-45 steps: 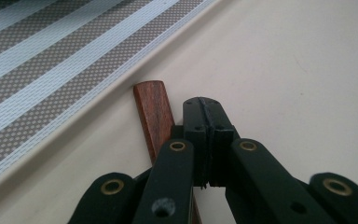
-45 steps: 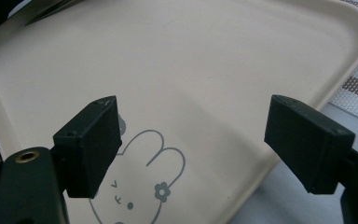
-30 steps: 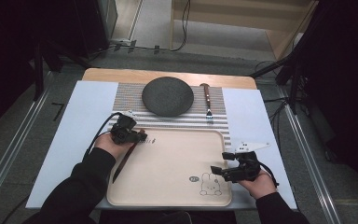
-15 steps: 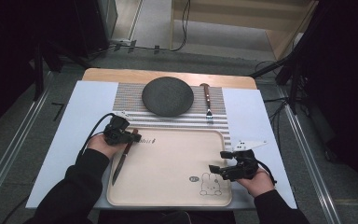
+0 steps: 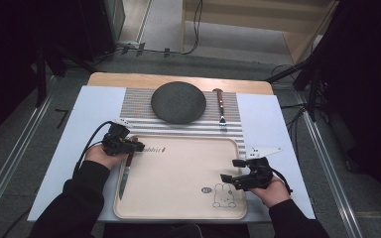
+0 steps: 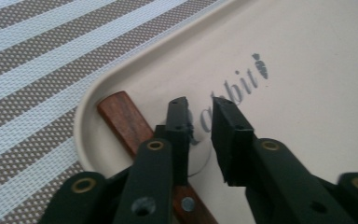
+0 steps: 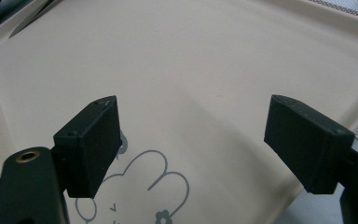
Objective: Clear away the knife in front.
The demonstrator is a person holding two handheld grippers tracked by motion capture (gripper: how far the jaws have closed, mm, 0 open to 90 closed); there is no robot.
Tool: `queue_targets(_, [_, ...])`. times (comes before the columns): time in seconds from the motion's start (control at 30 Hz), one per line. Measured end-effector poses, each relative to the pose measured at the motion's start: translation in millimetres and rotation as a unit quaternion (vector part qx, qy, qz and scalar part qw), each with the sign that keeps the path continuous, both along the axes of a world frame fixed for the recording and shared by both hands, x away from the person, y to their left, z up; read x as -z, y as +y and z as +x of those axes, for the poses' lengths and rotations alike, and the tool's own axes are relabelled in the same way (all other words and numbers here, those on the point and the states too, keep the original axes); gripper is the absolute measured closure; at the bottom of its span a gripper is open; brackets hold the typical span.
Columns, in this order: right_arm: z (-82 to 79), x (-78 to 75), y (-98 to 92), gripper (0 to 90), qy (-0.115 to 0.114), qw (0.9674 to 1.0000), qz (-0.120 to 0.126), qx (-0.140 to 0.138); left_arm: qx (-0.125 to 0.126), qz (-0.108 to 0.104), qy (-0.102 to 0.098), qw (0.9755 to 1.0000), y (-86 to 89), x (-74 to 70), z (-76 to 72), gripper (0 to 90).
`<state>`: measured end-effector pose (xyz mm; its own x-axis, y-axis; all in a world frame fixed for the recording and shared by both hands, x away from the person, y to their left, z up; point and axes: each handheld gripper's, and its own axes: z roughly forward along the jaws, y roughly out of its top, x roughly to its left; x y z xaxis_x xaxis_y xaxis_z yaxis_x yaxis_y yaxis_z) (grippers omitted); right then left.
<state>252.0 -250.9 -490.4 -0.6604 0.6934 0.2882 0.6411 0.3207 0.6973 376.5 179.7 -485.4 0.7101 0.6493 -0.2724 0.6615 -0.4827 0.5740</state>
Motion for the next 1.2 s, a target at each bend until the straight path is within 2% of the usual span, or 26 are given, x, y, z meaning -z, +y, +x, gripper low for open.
queue_targets(0.1, [0.8,-0.1,0.1,16.8,-0.001,1.0000,0.001,0.000,0.005,-0.030,0.005,0.9995,0.2,-6.3,-3.5,63.0])
queue_targets(0.27, [1.4,-0.1,-0.1,16.8,-0.002,1.0000,0.002,-0.001,0.009,-0.070,-0.005,0.9975,0.3,-19.6,-14.1,47.4])
queue_targets(0.47, [0.9,-0.6,-0.7,16.8,-0.004,1.0000,0.005,0.002,0.012,-0.112,-0.013,0.9935,0.7,-32.9,-25.2,39.1])
queue_targets(0.53, [0.9,-0.7,-0.8,16.8,-0.004,1.0000,0.006,0.003,0.014,-0.118,-0.018,0.9927,0.3,-35.0,-29.4,38.6])
queue_targets(0.7, [0.8,-1.1,-1.0,16.8,-0.007,0.9999,0.007,0.002,0.018,-0.114,-0.018,0.9932,-0.5,-38.0,-39.8,38.7])
queue_targets(0.8, [0.7,-1.4,-1.1,16.8,-0.007,0.9999,0.009,0.002,0.019,-0.118,-0.021,0.9926,0.2,-39.2,-45.2,38.4])
queue_targets(0.87, [0.9,-1.7,-1.1,16.9,-0.009,0.9999,0.009,0.002,0.021,-0.117,-0.021,0.9927,0.5,-38.5,-48.2,33.8])
queue_targets(0.97, [1.0,-2.0,-0.5,16.8,-0.009,0.9999,0.009,0.002,0.022,-0.122,-0.013,0.9922,1.4,-35.9,-52.5,33.7])
queue_targets(1.07, [0.8,-2.0,0.2,16.9,-0.009,0.9999,0.010,0.002,0.023,-0.119,-0.015,0.9925,2.8,-34.9,-56.7,33.6])
queue_targets(1.2, [0.4,-2.3,-0.3,16.8,-0.010,0.9999,0.010,0.000,0.023,-0.127,-0.020,0.9914,6.9,-36.1,-61.0,28.7])
